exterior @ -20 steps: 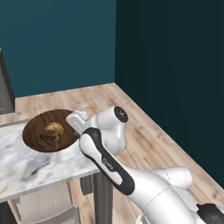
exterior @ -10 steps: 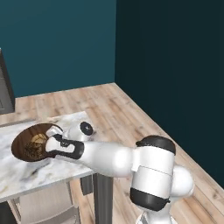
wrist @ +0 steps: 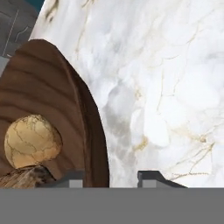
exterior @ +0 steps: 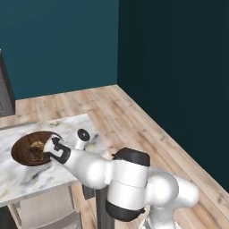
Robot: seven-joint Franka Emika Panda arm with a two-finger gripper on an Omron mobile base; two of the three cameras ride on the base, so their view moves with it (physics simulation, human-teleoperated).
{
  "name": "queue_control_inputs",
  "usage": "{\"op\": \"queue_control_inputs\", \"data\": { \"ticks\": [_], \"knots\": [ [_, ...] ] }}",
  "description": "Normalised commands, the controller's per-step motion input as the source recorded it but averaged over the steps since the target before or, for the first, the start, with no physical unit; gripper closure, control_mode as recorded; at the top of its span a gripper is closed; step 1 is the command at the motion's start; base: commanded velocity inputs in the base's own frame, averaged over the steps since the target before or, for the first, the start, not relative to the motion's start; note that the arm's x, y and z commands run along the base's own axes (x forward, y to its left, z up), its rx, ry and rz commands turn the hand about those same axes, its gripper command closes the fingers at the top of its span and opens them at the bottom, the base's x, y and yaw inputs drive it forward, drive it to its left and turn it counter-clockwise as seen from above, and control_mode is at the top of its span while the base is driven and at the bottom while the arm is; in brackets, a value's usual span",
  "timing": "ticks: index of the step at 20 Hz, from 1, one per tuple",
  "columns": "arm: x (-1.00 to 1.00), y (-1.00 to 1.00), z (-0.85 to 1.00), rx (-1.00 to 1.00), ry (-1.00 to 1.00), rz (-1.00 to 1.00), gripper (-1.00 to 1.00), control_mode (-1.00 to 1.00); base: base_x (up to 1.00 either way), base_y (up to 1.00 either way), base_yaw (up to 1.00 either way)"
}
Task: Pick up the heated bread from the toaster oven and place it in the bowl. Then move the bread bowl to the dining counter.
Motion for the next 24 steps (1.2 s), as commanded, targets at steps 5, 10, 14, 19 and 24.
{"op": "queue_control_inputs", "data": {
  "ticks": [5, 10, 14, 19, 24],
  "knots": [
    [-0.38, -0.54, 0.38, 0.02, 0.02, -0.08, -1.00, -1.00, 0.00, 0.00, 0.00],
    [-0.92, -1.00, 0.69, 0.11, 0.00, -0.13, -1.00, -1.00, 0.00, 0.00, 0.00],
    [-1.00, -1.00, 0.51, 0.14, -0.04, -0.10, -1.00, -1.00, 0.00, 0.00, 0.00],
    [-1.00, -1.00, 0.58, 0.17, -0.15, -0.03, -1.00, -1.00, 0.00, 0.00, 0.00],
    [-0.40, -0.35, 0.11, 0.09, -0.16, -0.05, -1.00, -1.00, 0.00, 0.00, 0.00]
  ]
}}
